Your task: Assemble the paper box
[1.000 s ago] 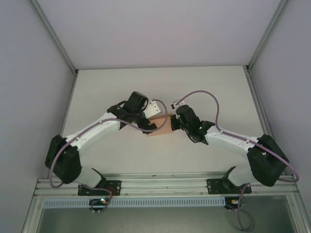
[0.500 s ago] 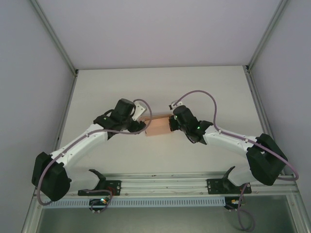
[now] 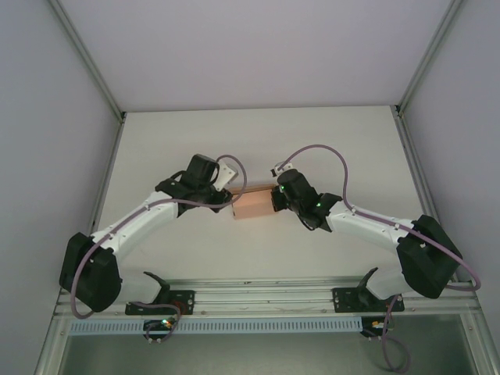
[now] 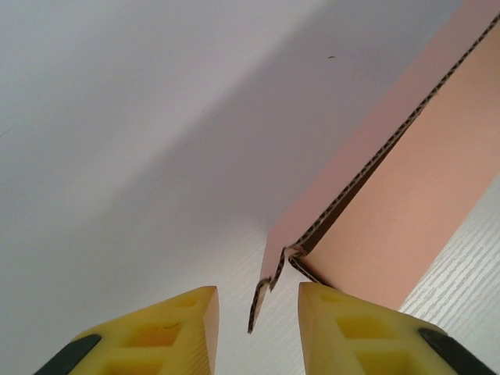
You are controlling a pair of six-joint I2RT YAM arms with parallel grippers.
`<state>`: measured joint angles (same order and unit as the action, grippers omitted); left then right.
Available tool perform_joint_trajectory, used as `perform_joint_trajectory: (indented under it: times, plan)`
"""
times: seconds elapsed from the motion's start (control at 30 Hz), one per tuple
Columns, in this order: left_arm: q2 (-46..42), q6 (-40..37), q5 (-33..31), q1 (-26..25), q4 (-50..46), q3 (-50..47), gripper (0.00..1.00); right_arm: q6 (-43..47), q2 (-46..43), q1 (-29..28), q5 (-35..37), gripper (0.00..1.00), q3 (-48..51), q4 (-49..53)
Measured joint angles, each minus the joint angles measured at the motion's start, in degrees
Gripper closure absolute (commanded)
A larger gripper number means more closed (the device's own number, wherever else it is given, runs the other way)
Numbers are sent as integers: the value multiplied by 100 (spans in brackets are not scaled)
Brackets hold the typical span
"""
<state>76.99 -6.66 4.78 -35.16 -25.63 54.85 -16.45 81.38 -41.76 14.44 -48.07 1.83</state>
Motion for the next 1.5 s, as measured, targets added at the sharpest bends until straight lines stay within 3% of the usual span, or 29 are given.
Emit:
perform_joint_trajectory:
  times: [0.07, 0.2, 0.43, 1.07, 1.3, 1.5]
  plan:
    - [79, 0, 13, 0, 63, 9, 74, 0, 0, -4, 0, 100, 0, 2]
    - [254, 33, 101, 0, 157, 22, 100, 0, 0, -15, 0, 100, 0, 7]
    - [518, 590, 105, 0, -146, 485, 100, -59, 20, -111, 229, 100, -72, 175]
    - [848, 2933, 595, 0, -1207, 1058, 100, -809, 417, -809, 1829, 100, -398, 595]
    - [791, 3882, 223, -109, -704, 822, 100, -1222, 424, -903, 1932, 100, -398, 667]
    - [479, 4358, -743, -654, -302, 387, 100, -1410, 424, -1005, 2059, 100, -398, 761]
